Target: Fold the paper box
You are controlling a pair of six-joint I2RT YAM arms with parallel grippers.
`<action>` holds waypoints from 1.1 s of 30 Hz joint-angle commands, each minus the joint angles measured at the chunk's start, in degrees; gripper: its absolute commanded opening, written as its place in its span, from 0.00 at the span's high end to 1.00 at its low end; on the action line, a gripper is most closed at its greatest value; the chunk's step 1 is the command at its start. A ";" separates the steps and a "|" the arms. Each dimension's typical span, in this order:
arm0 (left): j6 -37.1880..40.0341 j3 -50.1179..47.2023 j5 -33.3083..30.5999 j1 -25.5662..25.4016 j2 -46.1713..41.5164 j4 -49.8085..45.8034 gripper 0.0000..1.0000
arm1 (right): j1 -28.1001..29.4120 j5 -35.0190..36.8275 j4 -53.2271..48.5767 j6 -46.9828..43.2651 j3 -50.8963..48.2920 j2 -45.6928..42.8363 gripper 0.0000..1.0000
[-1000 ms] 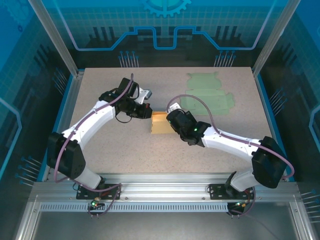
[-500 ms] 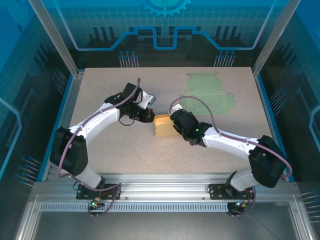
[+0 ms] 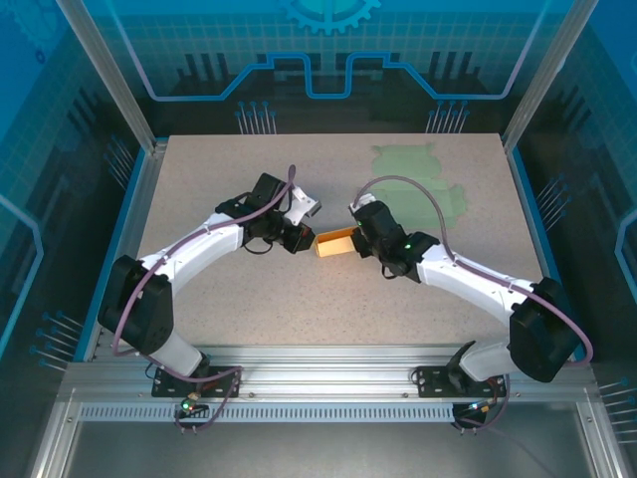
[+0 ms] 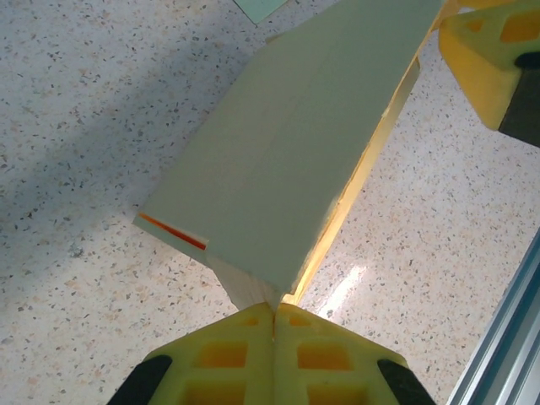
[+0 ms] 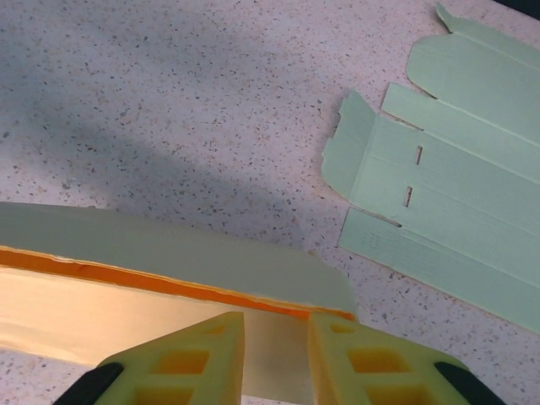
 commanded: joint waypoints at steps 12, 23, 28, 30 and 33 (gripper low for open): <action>0.93 6.25 -2.71 -0.25 3.06 -5.92 1.00 | -4.47 -7.15 1.85 3.21 -2.44 1.19 0.66; 0.84 9.00 -2.32 0.31 6.40 -9.14 1.00 | -7.05 -9.16 3.66 3.91 -1.52 6.18 0.60; 1.02 10.04 -1.78 0.54 7.17 -10.02 1.00 | -7.57 -10.15 4.26 3.92 -0.43 6.83 0.58; 1.14 10.82 -1.53 0.66 7.77 -10.89 1.00 | -7.85 -10.78 4.43 3.62 0.05 7.26 0.55; 0.70 12.70 -0.61 1.28 8.89 -12.99 1.00 | -8.38 -12.03 4.67 3.33 0.92 7.90 0.52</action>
